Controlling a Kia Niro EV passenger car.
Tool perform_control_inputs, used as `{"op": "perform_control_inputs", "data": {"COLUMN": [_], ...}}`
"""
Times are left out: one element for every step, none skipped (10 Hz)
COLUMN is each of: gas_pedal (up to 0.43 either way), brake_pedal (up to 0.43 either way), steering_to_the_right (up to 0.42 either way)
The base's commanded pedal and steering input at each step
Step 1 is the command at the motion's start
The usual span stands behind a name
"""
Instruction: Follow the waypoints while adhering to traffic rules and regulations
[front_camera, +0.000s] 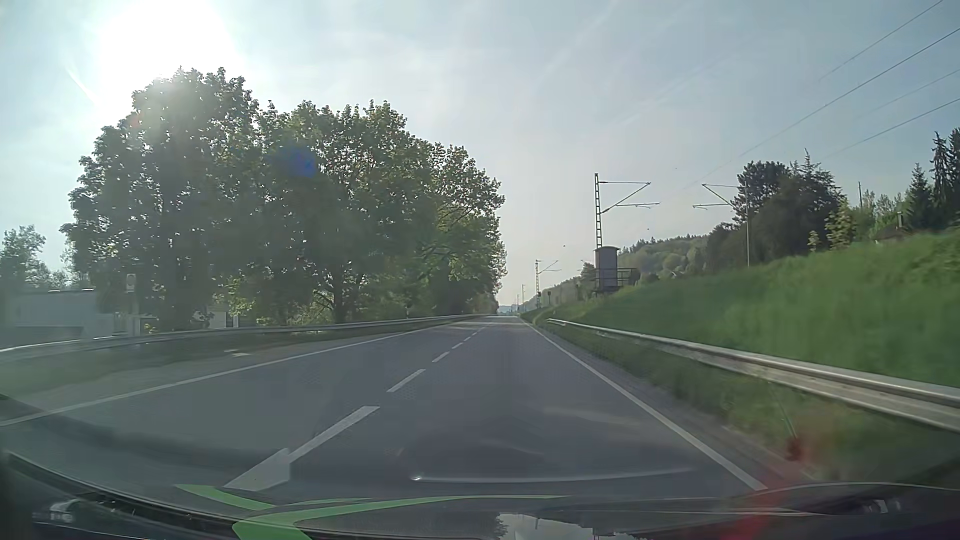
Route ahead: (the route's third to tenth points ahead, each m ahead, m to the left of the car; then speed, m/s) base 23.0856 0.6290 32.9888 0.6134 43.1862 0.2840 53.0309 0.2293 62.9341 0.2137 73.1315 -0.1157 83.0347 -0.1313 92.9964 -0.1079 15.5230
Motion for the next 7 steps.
{"op": "perform_control_inputs", "data": {"gas_pedal": [0.461, 0.469, 0.48, 0.512, 0.52, 0.539, 0.539], "brake_pedal": [0.0, 0.0, 0.0, 0.0, 0.0, 0.0, 0.0], "steering_to_the_right": [0.003, 0.003, 0.003, 0.002, 0.001, 0.001, 0.001]}}
